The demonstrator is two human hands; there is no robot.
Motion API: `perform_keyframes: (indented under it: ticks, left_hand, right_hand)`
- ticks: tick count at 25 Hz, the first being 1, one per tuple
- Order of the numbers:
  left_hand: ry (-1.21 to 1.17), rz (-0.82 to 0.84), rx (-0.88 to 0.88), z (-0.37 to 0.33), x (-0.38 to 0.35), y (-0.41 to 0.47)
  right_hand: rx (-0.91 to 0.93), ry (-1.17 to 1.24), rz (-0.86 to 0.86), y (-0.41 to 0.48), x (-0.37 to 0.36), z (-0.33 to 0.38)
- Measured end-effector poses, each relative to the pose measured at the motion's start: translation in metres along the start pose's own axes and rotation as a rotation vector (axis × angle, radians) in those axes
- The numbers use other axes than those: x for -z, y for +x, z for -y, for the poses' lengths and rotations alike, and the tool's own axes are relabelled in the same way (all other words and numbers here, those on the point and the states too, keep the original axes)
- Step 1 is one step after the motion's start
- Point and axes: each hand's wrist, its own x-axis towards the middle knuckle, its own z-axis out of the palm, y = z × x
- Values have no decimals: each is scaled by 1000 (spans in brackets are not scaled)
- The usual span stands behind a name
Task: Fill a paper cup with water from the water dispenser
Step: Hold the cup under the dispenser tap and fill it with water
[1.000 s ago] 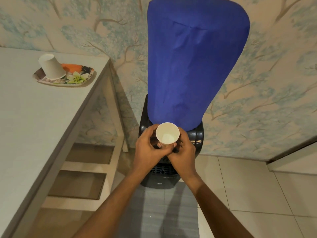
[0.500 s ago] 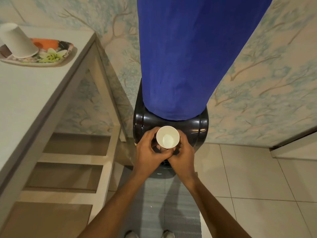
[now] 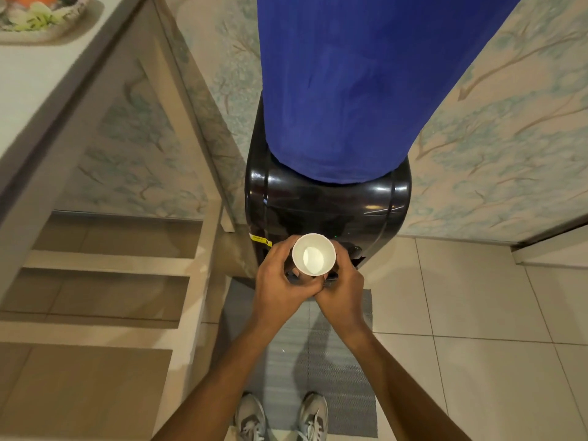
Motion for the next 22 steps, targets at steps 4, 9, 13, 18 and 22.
perform_keyframes:
  ticks: [4,9,13,18,22]
  left_hand:
    - [24,21,34,12,-4,-10]
    - [51,28,95,32,-13,-24]
    - [73,72,113,49,-16,-29]
    - [75,98,133,63,-17,-30]
    - [1,70,171,72,-26,-34]
  right_hand:
    - [-22,-37,5,-10,-3,-21]
    - [-79,-87,-14,-18,-7,-58]
    - [-125,-110,7,-21,-5,-78]
    - [-129,-144,-2,-23,-7,-98]
    - [-109,-165,10,-24,-15,-113]
